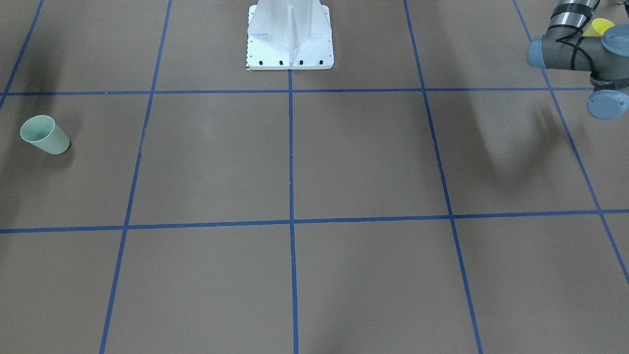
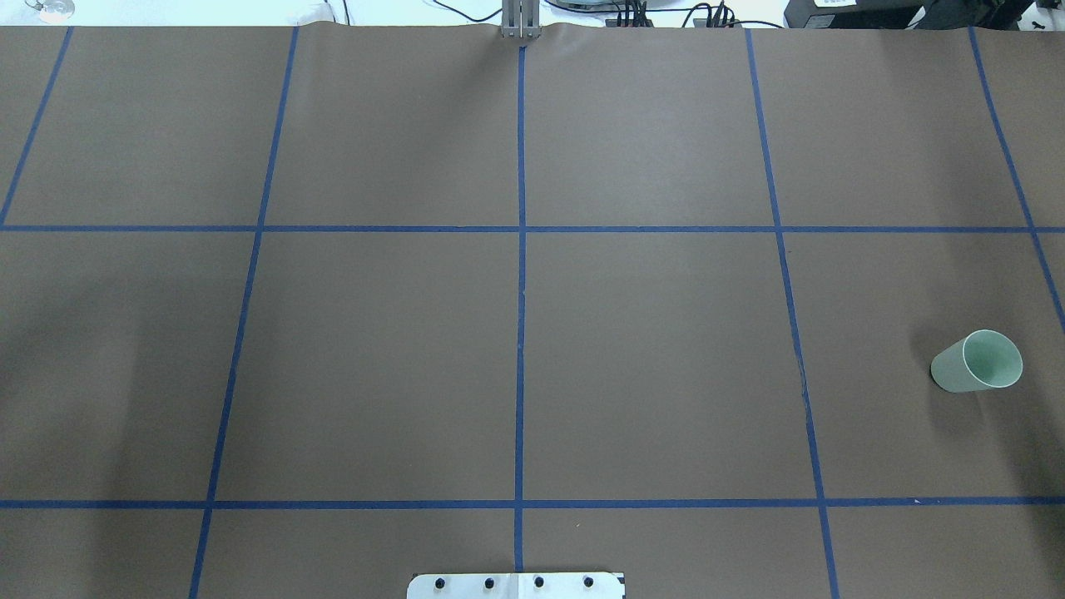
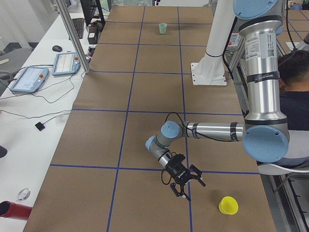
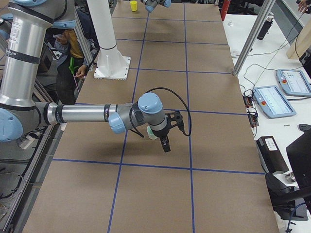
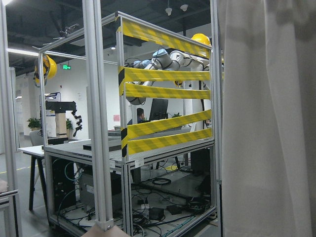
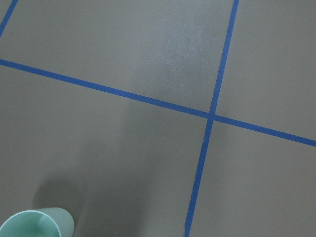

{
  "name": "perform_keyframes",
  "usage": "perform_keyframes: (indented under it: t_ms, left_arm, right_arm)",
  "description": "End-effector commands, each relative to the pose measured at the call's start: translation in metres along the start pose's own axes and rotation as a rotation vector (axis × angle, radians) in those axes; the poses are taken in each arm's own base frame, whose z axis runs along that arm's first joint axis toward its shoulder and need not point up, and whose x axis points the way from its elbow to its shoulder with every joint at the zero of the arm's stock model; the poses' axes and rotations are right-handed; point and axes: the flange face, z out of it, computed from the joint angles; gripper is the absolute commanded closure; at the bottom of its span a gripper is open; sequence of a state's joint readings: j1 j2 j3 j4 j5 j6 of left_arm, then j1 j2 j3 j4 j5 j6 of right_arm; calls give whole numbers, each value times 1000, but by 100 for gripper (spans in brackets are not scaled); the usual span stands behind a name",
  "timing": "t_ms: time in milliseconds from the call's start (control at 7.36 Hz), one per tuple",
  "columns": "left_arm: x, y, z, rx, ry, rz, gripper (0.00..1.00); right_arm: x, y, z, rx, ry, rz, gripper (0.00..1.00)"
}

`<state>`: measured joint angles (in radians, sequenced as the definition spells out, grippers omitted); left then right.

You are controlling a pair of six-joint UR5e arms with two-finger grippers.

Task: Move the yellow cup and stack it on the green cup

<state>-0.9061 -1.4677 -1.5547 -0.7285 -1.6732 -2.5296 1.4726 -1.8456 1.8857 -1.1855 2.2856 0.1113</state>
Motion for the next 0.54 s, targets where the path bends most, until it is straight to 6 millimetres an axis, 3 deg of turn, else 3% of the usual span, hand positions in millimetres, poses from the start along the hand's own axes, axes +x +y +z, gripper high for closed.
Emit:
perform_keyframes:
  t_ms: [0, 407]
  left_arm:
    - [-11, 32, -14, -48, -54, -31, 0]
    - [-3, 65, 22, -66, -112, -61, 0]
  right_arm:
    - [-1, -2, -1, 19, -2, -14, 0]
    - [-2, -1, -2, 24, -3, -23, 0]
